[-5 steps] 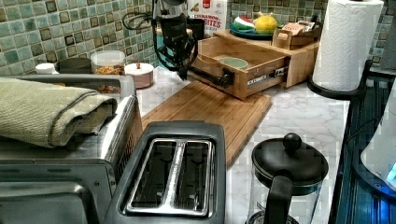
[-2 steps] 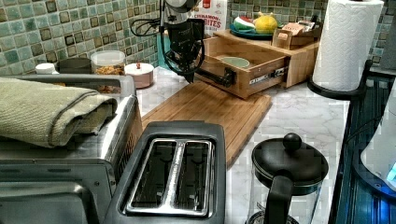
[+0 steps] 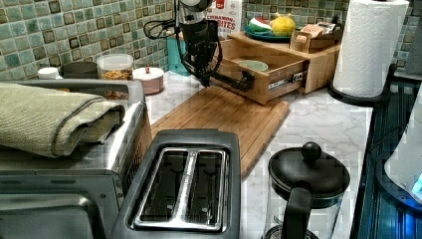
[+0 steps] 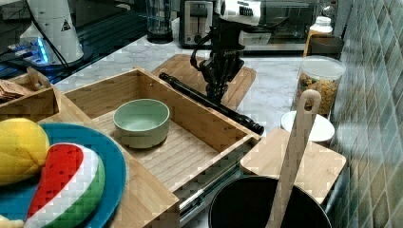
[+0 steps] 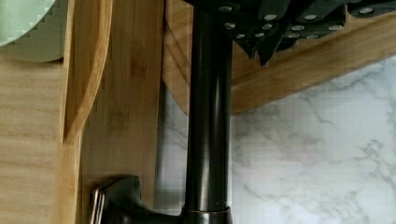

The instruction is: Close the drawer.

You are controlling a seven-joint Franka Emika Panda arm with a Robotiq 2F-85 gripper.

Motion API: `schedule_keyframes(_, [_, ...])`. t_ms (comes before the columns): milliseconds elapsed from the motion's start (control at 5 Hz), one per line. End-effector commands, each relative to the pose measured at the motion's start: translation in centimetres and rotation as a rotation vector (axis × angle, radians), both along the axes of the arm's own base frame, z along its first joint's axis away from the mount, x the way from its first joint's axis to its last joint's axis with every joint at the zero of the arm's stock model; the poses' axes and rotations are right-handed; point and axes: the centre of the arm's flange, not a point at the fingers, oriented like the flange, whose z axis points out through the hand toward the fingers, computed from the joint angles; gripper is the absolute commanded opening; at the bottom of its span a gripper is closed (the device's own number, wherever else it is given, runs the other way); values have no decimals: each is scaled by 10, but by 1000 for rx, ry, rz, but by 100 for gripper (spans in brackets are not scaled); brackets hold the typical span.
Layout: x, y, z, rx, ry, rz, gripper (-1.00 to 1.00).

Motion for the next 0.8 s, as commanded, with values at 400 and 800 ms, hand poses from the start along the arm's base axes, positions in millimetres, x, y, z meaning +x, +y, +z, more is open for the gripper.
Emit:
schedule_keyframes(400, [-89,-205,54,34,-87,-133,-100])
schedule_keyframes(800, [-112,-269,54,-41,-13,-80,-100])
